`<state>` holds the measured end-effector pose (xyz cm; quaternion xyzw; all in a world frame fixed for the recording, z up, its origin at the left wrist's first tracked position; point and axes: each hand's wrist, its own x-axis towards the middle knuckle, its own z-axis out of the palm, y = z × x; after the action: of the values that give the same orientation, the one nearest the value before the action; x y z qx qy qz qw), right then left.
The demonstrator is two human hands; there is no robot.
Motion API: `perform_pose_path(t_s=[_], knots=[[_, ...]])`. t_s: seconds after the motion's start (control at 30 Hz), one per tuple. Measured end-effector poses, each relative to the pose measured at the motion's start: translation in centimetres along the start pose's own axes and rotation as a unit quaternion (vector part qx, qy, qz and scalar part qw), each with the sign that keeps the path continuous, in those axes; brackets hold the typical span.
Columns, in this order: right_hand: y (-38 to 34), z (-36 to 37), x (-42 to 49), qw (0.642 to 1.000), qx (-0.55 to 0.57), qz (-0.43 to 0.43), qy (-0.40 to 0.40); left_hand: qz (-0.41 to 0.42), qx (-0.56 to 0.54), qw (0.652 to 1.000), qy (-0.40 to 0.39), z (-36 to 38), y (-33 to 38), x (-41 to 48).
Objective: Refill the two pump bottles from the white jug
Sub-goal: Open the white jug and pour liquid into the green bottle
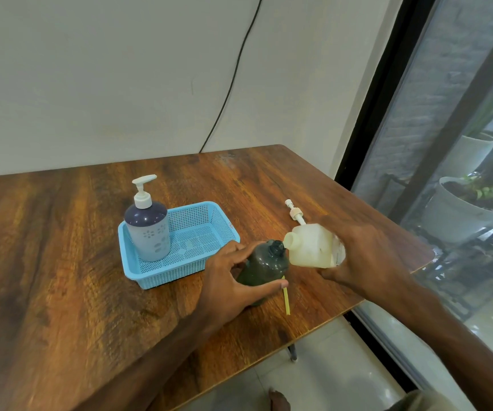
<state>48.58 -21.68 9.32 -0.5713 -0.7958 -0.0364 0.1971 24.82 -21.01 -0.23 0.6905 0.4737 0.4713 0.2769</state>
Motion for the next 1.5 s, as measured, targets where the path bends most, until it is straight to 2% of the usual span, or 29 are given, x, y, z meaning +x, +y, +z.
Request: perform_pose_path(t_s=[1.5], knots=[[0.63,-0.01,0.74,0.999,-0.037,-0.023,-0.010,0.009,-0.016,1.000,0.007,0.40,-0.18,-0.01]])
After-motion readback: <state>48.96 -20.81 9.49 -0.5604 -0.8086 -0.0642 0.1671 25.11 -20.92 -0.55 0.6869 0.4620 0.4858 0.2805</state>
